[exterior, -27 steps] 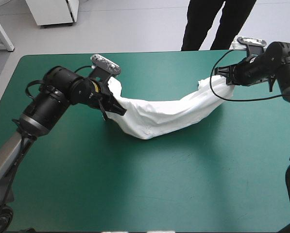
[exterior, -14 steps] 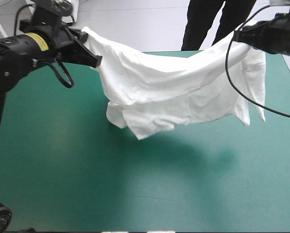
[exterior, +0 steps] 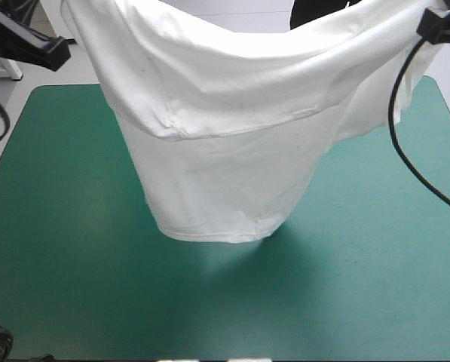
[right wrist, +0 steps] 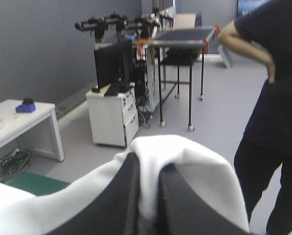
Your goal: Fold the cloth
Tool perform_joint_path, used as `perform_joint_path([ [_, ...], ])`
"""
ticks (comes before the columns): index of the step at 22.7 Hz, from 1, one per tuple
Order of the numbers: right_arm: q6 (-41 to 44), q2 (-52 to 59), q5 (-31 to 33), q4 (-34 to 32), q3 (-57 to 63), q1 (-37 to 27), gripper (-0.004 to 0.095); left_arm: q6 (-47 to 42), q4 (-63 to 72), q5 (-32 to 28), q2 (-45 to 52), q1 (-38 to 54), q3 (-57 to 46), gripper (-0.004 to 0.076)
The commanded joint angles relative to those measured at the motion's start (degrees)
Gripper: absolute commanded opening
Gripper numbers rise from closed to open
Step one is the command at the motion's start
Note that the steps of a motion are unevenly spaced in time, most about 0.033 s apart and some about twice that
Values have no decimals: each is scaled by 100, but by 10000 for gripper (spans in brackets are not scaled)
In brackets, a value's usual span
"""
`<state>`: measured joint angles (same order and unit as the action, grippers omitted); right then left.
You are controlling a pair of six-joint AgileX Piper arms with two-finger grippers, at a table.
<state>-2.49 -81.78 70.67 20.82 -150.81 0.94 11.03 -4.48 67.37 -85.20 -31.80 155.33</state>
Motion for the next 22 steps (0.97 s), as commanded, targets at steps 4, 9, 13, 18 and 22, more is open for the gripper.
perform_joint_path([
  [4, -46, 195, -470, 74, -845, -48, -14, 137, 831, -1176, 322, -2, 313, -22],
  [9, -46, 288, -494, 0, -854, -48, -14, 167, 873, -1122, 373, -2, 313, -22],
  [13, 55, 12, 63, -304, -705, -48, -14, 298, 532, -550, 210, -2, -173, -22],
  [18, 301, -490, 88, -413, 368, -48, -15, -6, -395, 436, -462, -2, -1487, -22],
  [22, 301, -872, 88, -622, 1628, -48, -17, -160, -765, 411, -1061, -2, -2326, -22],
])
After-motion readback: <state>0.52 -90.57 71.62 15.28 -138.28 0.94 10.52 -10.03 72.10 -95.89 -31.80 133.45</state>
